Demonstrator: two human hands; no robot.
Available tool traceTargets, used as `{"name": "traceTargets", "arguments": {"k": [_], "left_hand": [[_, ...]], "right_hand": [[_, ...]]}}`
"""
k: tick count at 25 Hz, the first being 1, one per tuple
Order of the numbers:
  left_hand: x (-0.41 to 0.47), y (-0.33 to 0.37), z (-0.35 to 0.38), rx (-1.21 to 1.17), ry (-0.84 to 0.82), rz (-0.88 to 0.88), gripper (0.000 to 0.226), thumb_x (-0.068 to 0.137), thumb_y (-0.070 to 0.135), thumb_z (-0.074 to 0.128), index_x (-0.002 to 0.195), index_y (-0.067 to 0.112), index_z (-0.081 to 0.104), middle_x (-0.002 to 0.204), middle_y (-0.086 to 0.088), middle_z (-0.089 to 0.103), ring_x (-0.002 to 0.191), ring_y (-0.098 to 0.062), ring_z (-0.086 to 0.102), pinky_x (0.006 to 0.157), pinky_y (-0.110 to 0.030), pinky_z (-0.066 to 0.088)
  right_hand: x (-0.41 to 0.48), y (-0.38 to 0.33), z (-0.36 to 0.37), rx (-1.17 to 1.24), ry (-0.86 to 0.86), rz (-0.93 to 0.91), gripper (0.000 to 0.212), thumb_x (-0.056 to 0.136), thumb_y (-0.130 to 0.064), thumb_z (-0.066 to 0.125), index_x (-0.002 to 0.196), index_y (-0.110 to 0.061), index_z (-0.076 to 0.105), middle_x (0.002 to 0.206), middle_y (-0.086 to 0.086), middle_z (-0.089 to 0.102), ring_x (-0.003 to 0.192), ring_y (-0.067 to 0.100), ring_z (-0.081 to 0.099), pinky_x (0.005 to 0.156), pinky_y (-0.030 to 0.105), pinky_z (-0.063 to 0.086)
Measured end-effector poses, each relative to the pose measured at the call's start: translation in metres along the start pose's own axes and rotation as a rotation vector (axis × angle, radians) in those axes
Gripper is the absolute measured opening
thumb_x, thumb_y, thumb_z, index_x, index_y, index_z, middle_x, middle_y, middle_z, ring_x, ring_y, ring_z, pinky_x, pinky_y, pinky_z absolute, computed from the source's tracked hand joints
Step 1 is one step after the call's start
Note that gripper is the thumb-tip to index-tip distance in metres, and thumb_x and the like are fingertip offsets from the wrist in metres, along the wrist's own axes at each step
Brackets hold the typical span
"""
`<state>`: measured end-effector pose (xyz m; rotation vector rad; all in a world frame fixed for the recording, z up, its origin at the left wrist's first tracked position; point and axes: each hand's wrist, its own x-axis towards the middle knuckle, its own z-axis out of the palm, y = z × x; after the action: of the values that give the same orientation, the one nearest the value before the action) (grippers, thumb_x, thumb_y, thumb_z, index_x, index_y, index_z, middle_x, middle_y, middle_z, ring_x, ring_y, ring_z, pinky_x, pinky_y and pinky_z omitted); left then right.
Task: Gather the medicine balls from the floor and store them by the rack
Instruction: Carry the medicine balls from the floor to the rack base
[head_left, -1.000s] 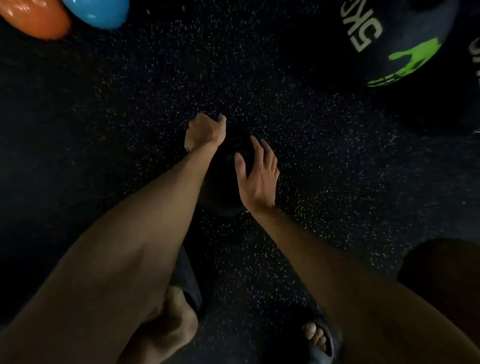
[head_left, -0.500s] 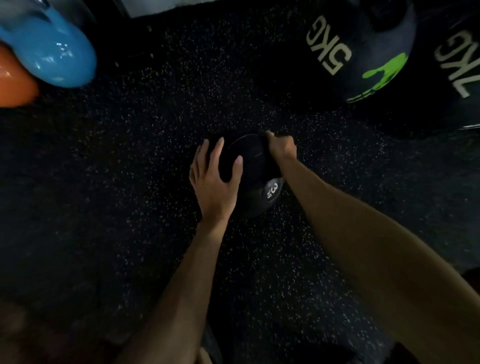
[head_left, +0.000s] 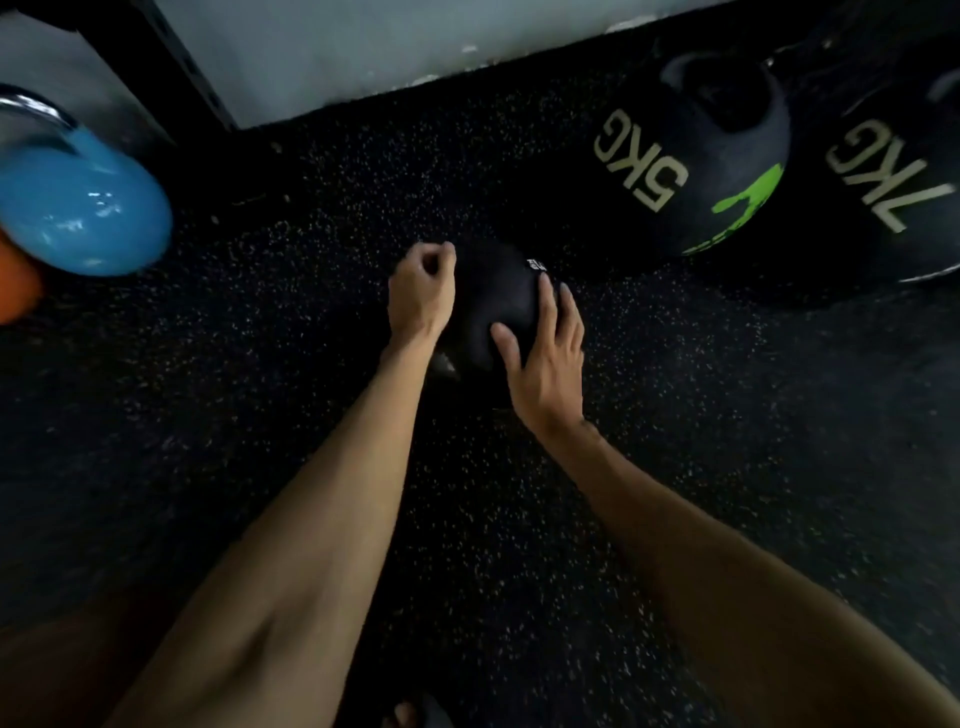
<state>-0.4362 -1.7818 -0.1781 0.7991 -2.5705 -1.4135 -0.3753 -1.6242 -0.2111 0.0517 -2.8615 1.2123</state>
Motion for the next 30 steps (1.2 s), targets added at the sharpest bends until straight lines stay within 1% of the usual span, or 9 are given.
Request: {"name": "traceTargets", "arguments": {"k": [3,5,7,12,15,18,23,26,30], "left_hand": [[-0.039,-0.032,0.02,-0.003,0.024,0.18,0.072,0.095,0.062,0.046,0.155,0.026,0.031,0.159,-0.009,0.032,0.146,-0.025,0.03,0.116,-0.035,0.027],[-0.052,-0.038,0.031,0.072,-0.069,0.225,0.087,0.092,0.065,0.05,0.159,0.034,0.004,0.167,-0.007,0.002,0.153,-0.026,0.006,0.12,-0.041,0.013],[-0.044,-0.035,0.038,0.11,-0.137,0.266,0.091,0.092,0.064,0.054,0.158,0.039,-0.003,0.167,-0.003,-0.009,0.154,-0.026,-0.004,0.121,-0.045,0.01],[0.032,0.002,0.036,0.166,-0.072,0.106,0.083,0.093,0.062,0.052,0.159,0.038,0.009,0.165,-0.011,0.011,0.149,-0.039,0.014,0.113,-0.057,0.028],[0.098,0.031,0.03,0.182,-0.177,-0.033,0.085,0.09,0.066,0.054,0.157,0.03,0.017,0.158,-0.016,0.026,0.143,-0.042,0.029,0.112,-0.052,0.033],[0.115,0.046,0.037,0.109,-0.129,-0.077,0.092,0.089,0.069,0.052,0.15,0.008,0.021,0.153,-0.016,0.036,0.138,-0.038,0.039,0.111,-0.047,0.038],[0.059,0.015,0.06,0.13,-0.108,0.337,0.075,0.097,0.034,0.062,0.155,0.008,0.023,0.16,-0.027,0.02,0.149,-0.039,0.02,0.121,-0.042,0.022],[0.068,0.02,0.061,0.241,-0.152,0.245,0.074,0.099,0.03,0.059,0.158,0.016,0.017,0.164,-0.025,0.009,0.152,-0.037,0.014,0.12,-0.044,0.023],[0.085,0.044,0.036,0.537,-0.286,0.02,0.08,0.099,0.041,0.055,0.16,0.029,0.004,0.16,-0.019,0.027,0.141,-0.04,0.037,0.113,-0.053,0.034]], "right_hand": [[0.068,-0.001,-0.001,0.068,-0.051,0.22,0.075,0.095,-0.071,0.034,0.158,-0.033,0.016,0.161,0.008,0.024,0.147,0.03,0.024,0.114,0.057,0.03],[0.114,-0.001,-0.007,0.098,-0.124,0.359,0.075,0.095,-0.071,0.029,0.158,-0.03,0.02,0.159,0.013,0.029,0.145,0.036,0.028,0.115,0.054,0.029],[0.143,-0.002,-0.014,0.029,-0.148,0.408,0.07,0.098,-0.065,0.021,0.157,-0.028,0.025,0.157,0.016,0.032,0.141,0.041,0.032,0.113,0.052,0.03],[0.093,-0.012,-0.005,-0.013,0.107,-0.01,0.05,0.106,-0.038,0.037,0.153,-0.025,0.027,0.157,0.014,0.023,0.139,0.035,0.031,0.108,0.05,0.043],[0.086,0.006,0.019,-0.143,0.032,-0.219,0.063,0.104,-0.028,0.047,0.159,-0.025,0.017,0.166,0.014,0.005,0.152,0.036,0.009,0.119,0.049,0.03],[0.113,0.003,0.029,-0.111,0.01,-0.145,0.066,0.105,-0.027,0.044,0.161,-0.026,0.008,0.168,0.012,-0.001,0.154,0.033,0.0,0.122,0.049,0.025],[0.166,0.008,-0.012,-0.058,-0.079,0.119,0.063,0.107,-0.028,0.035,0.161,-0.028,0.002,0.168,0.007,-0.001,0.154,0.03,0.005,0.119,0.051,0.028],[0.169,0.0,-0.02,-0.159,-0.154,0.065,0.058,0.107,-0.022,0.036,0.16,-0.02,0.012,0.168,0.008,-0.002,0.154,0.033,0.002,0.122,0.052,0.02],[0.177,-0.02,-0.032,-0.132,-0.276,0.158,0.064,0.108,-0.03,0.036,0.16,-0.031,-0.001,0.168,0.007,-0.003,0.153,0.034,0.007,0.122,0.049,0.02]]}}
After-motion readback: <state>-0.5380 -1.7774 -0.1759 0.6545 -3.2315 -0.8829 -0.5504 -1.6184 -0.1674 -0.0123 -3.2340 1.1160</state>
